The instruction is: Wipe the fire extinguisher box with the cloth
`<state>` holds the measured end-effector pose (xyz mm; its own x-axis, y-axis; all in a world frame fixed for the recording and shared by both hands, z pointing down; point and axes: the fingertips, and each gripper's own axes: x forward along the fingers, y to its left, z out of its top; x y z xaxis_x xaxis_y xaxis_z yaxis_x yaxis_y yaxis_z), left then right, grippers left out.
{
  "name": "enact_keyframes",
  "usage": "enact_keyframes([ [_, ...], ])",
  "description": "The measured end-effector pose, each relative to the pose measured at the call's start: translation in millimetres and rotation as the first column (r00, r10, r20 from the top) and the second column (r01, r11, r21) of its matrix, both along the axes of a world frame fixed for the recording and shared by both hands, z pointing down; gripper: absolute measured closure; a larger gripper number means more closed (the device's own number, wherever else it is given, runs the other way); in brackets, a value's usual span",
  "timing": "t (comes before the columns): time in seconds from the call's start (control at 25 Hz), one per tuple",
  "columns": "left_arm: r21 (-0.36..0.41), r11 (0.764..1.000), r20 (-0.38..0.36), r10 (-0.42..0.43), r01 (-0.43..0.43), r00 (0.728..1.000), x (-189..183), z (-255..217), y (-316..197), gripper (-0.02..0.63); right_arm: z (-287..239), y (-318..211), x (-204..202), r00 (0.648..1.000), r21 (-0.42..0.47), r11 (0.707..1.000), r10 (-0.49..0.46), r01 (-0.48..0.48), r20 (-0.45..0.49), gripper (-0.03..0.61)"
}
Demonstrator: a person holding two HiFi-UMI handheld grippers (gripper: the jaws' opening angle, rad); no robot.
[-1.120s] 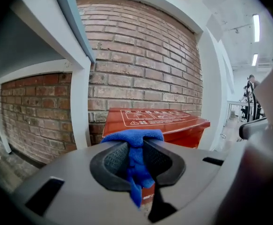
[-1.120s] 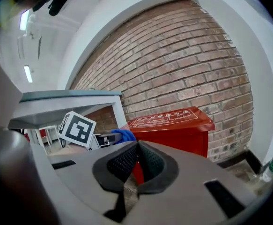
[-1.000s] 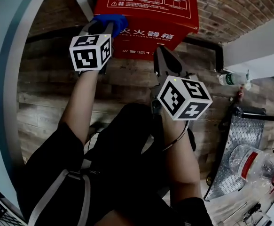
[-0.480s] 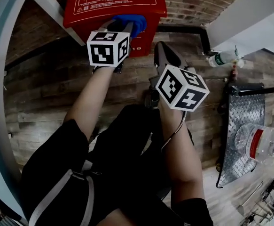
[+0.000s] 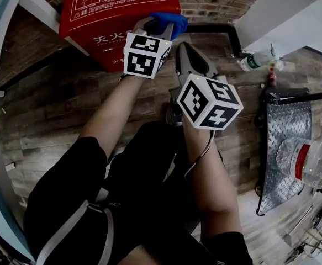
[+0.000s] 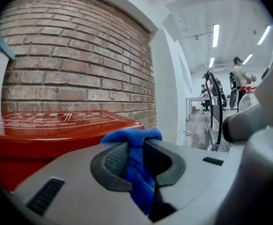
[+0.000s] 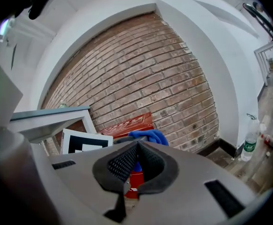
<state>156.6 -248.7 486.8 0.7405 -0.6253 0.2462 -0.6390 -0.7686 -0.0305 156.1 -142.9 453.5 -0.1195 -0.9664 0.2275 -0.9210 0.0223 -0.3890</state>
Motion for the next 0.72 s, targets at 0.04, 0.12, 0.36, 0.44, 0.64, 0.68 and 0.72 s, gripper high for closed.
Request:
enact_keyframes([
  [0.04, -0.004, 1.0, 0.01, -0.007, 0.007, 1.0, 0, 6, -1, 0.543, 1, -2, -2, 1.0, -0.002, 1.0, -0.005, 0.005, -0.001, 0.563],
  [0.12, -0.037, 0.999, 0.017, -0.023, 0.023, 1.0, -4, 19, -7, 0.543, 3, -6, -7, 1.0, -0.007, 1.0, -0.017, 0.017, -0.007, 0.563],
  [0.36, -0.049, 0.995, -0.005, -0.086, 0.086, 0.996, -47, 31, -22, 0.543, 11, -12, -24, 0.998, -0.034, 0.998, -0.056, 0.056, -0.014, 0.563],
  [0.44, -0.043, 0.994, 0.001, -0.102, 0.102, 0.995, -61, 32, -23, 0.543, 11, -15, -30, 0.998, -0.031, 0.997, -0.066, 0.066, -0.002, 0.563],
  [0.64, -0.019, 0.984, -0.021, -0.177, 0.176, 0.984, -109, 27, -28, 0.543, 8, -27, -67, 0.989, -0.023, 0.988, -0.15, 0.15, -0.009, 0.563],
  [0.68, -0.012, 0.98, -0.024, -0.201, 0.201, 0.979, -122, 26, -30, 0.543, 7, -28, -73, 0.986, -0.02, 0.986, -0.166, 0.166, -0.018, 0.563],
  [0.72, -0.009, 0.974, -0.027, -0.226, 0.226, 0.974, -137, 25, -32, 0.543, 8, -29, -78, 0.984, -0.02, 0.984, -0.178, 0.177, -0.028, 0.563],
])
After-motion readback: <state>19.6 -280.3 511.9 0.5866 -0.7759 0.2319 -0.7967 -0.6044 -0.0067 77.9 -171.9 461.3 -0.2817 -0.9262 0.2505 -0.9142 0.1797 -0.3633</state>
